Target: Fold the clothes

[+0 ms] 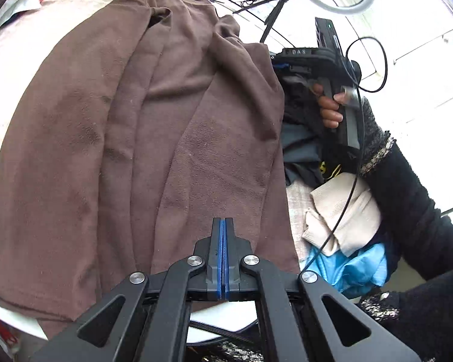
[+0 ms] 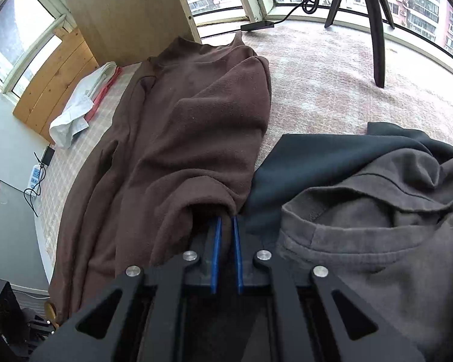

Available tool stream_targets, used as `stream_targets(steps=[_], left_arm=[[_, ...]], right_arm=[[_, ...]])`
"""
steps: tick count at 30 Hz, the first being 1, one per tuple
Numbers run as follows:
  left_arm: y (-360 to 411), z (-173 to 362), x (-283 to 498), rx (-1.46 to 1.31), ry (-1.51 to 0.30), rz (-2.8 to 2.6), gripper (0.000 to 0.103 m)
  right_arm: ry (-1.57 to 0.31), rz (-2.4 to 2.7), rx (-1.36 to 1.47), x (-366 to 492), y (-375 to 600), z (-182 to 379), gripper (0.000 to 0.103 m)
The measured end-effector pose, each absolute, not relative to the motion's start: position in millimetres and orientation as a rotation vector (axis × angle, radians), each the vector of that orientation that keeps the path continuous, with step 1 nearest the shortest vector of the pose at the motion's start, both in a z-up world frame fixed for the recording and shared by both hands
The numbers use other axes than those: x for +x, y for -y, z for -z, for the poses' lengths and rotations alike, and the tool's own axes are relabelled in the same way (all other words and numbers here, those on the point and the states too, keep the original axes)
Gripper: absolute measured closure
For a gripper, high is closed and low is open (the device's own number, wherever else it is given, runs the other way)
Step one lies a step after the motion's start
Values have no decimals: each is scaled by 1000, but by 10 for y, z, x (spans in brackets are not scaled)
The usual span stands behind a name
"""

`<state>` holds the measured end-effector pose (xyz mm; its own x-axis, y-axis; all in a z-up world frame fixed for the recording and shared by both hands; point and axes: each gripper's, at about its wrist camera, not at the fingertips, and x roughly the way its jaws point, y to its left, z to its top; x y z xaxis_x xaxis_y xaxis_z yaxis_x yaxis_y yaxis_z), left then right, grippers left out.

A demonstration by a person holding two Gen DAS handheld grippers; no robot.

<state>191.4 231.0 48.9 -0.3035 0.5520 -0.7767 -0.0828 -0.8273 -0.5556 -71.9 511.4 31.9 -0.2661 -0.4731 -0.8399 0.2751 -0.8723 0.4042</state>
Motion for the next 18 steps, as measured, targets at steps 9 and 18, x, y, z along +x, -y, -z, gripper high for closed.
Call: stream_targets(steps=[9,18], left_arm=[[-3035,-574,2287,-1424,-53,-2209,52],[-3135,-445,2258,-1403,-82,-2171,98]], right_arm=[[373,2150,1641,-770,-5260,-146,95],[389,2146,1641,-756,-5298,-122,95]])
